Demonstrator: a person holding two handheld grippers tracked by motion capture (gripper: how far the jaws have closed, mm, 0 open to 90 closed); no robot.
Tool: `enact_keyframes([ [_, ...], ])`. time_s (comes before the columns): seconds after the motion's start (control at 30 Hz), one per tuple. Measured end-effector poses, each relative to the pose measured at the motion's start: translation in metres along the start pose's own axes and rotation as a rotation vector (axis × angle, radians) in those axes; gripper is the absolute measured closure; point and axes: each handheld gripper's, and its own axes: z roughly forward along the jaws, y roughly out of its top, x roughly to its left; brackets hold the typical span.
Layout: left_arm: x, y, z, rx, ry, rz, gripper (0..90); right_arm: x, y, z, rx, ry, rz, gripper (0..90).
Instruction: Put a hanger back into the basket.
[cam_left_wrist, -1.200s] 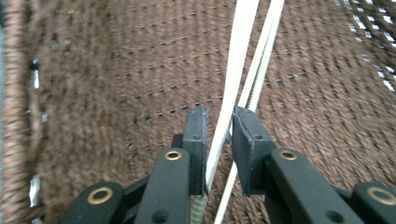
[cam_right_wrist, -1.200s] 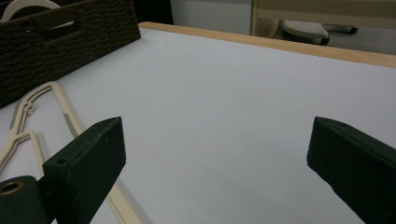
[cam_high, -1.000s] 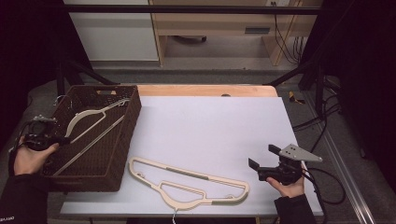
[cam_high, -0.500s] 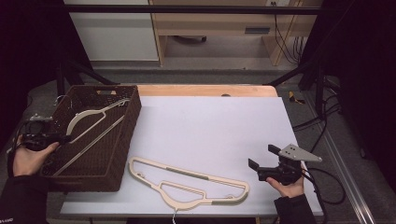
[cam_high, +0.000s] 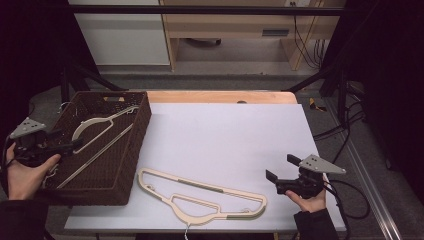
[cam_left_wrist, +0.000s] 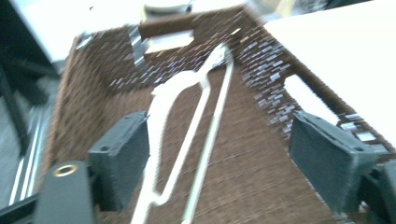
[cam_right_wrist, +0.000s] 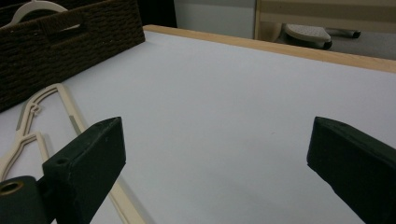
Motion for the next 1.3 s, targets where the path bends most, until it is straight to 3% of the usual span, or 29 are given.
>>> enact_keyframes([
  [0.1, -0.019, 0.002, -0.004, -0.036, -0.031, 0.007, 12.2, 0.001, 0.001, 0.001, -0.003, 0.003, -0.001, 5.0],
  [0.27, -0.054, 0.005, -0.007, -0.140, -0.141, -0.012, 7.0, 0.002, 0.002, 0.001, -0.010, 0.009, -0.003, 4.8],
  [0.43, -0.090, 0.004, -0.006, -0.215, -0.238, 0.007, 6.9, 0.005, 0.006, -0.002, -0.031, 0.021, -0.007, 4.5],
  [0.67, -0.130, -0.002, 0.002, -0.232, -0.310, 0.056, 7.0, 0.010, 0.011, -0.003, -0.052, 0.039, -0.016, 4.6],
  [0.87, -0.155, -0.009, 0.009, -0.210, -0.393, 0.098, 6.5, 0.015, 0.013, 0.000, -0.047, 0.055, -0.023, 4.8],
  [1.0, -0.170, -0.014, 0.013, -0.207, -0.420, 0.123, 5.9, 0.022, 0.014, 0.005, -0.035, 0.070, -0.028, 4.9],
  [1.27, -0.177, -0.028, 0.023, -0.186, -0.445, 0.118, 5.8, 0.040, 0.015, 0.016, -0.012, 0.124, -0.033, 5.5],
  [1.3, -0.177, -0.029, 0.024, -0.185, -0.442, 0.116, 5.8, 0.044, 0.016, 0.018, 0.001, 0.116, -0.050, 5.5],
])
